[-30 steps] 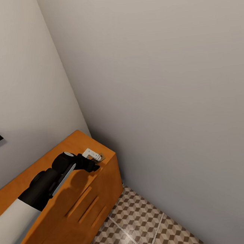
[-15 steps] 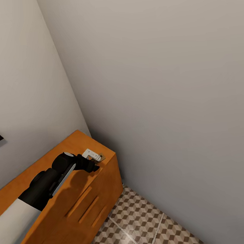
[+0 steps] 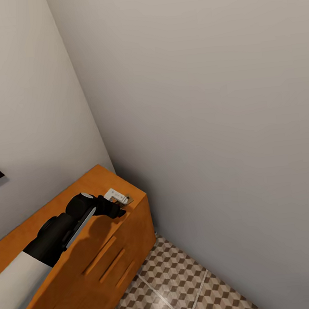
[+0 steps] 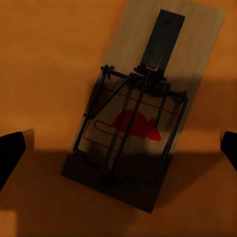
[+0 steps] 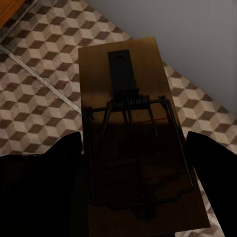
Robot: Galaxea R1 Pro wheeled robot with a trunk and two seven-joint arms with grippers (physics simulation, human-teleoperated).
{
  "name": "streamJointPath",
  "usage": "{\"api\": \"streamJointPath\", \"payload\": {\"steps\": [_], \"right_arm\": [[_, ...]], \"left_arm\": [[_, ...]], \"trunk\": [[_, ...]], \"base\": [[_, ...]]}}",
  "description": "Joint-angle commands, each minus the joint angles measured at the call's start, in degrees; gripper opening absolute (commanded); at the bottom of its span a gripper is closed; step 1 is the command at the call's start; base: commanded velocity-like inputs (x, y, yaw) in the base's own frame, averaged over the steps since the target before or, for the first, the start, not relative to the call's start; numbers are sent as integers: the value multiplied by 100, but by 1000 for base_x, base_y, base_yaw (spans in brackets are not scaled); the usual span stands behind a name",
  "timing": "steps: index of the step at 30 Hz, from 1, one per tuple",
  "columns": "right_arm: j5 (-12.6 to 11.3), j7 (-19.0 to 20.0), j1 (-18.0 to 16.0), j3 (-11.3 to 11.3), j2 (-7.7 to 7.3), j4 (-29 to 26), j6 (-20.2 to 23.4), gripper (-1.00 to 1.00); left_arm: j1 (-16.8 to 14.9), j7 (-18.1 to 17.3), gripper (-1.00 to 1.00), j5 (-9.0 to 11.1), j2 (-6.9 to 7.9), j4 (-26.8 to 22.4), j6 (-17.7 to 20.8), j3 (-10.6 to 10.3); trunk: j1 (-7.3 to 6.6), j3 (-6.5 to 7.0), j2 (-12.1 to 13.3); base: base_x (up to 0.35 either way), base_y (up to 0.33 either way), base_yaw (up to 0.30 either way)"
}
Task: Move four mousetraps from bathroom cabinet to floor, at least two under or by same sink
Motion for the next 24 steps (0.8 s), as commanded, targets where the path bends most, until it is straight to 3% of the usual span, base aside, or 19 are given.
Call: {"api": "streamJointPath", "payload": {"steps": [1,13,14,24], "right_arm": [[-24,-24,-5,41,0,5,-19,-100],[-24,-24,-6,41,-2,5,-21,-100],[-24,-24,-5,41,-2,5,-22,-100],[-24,-24,-4,41,0,5,-19,-100]], "left_arm": [[-3,20,100,18,6,102,27,-14],[-4,18,100,15,6,97,27,-16],[-5,18,-100,14,6,94,27,-17],[-7,17,-100,18,6,113,27,-17]], "trunk": [[4,-11,-8],[4,-11,-8],[4,-11,-8],[4,-11,-8]], "base": [[0,0,0],[0,0,0],[0,0,0],[0,0,0]]}}
